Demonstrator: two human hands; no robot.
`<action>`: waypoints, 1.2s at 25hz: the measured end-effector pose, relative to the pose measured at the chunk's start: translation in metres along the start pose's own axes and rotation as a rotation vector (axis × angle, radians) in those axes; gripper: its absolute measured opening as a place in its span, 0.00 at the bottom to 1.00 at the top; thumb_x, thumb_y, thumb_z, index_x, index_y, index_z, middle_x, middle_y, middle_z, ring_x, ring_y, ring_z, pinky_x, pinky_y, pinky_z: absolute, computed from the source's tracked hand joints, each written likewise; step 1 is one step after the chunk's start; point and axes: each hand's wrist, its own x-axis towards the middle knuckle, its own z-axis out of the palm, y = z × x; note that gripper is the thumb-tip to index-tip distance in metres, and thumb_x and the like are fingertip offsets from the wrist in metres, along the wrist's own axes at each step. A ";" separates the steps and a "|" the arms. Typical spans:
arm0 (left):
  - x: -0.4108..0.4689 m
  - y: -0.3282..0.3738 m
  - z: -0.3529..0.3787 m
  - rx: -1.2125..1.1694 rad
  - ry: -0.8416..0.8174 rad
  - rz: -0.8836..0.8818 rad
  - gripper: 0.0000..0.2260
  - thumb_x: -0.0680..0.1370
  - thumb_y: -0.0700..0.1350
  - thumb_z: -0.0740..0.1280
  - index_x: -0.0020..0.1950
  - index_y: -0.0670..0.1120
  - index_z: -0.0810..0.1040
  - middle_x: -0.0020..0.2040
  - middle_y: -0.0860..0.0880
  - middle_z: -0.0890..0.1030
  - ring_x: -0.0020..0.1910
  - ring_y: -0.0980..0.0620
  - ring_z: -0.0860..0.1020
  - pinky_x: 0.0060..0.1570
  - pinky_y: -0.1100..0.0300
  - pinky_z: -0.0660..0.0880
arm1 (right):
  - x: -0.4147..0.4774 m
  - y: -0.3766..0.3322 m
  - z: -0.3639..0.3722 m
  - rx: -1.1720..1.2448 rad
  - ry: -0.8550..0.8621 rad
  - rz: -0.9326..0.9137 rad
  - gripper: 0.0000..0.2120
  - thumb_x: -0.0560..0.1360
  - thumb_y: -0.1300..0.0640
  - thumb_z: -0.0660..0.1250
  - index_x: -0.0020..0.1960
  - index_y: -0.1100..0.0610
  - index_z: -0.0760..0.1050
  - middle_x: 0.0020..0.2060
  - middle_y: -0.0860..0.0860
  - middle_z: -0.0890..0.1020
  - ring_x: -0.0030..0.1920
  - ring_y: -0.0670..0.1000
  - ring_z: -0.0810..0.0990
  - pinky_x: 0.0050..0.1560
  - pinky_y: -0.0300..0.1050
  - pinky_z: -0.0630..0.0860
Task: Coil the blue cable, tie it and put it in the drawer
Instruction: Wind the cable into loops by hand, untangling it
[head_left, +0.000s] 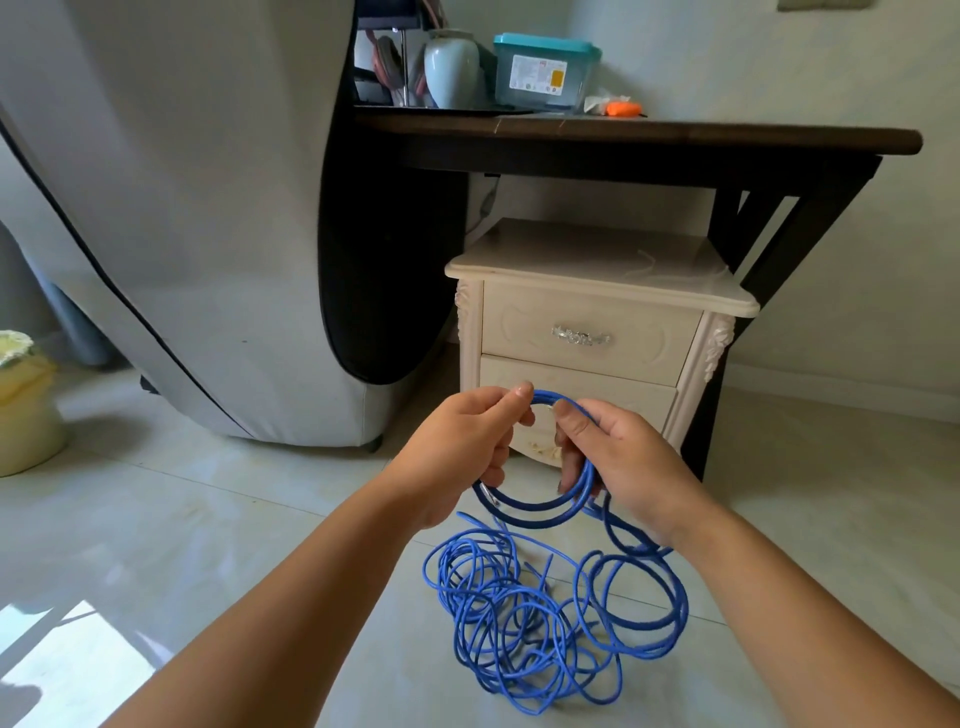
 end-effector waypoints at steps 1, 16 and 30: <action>0.001 -0.001 0.000 -0.003 0.016 0.014 0.15 0.83 0.53 0.60 0.44 0.44 0.75 0.29 0.54 0.63 0.27 0.56 0.60 0.27 0.65 0.63 | 0.000 0.000 0.000 0.088 -0.028 0.018 0.19 0.76 0.41 0.60 0.40 0.57 0.73 0.26 0.52 0.79 0.31 0.50 0.78 0.38 0.44 0.73; 0.000 0.000 -0.009 -0.205 0.302 0.138 0.17 0.85 0.51 0.55 0.40 0.45 0.69 0.28 0.53 0.61 0.26 0.56 0.59 0.25 0.65 0.61 | -0.005 0.003 0.014 0.177 -0.039 -0.009 0.06 0.79 0.52 0.65 0.53 0.51 0.79 0.44 0.47 0.87 0.42 0.48 0.77 0.47 0.43 0.73; -0.004 -0.032 0.015 0.266 -0.327 -0.113 0.16 0.74 0.50 0.69 0.62 0.56 0.79 0.59 0.54 0.81 0.60 0.53 0.79 0.64 0.54 0.74 | 0.009 -0.009 -0.003 1.209 0.174 0.171 0.12 0.83 0.57 0.55 0.44 0.59 0.72 0.24 0.48 0.65 0.23 0.46 0.68 0.39 0.45 0.79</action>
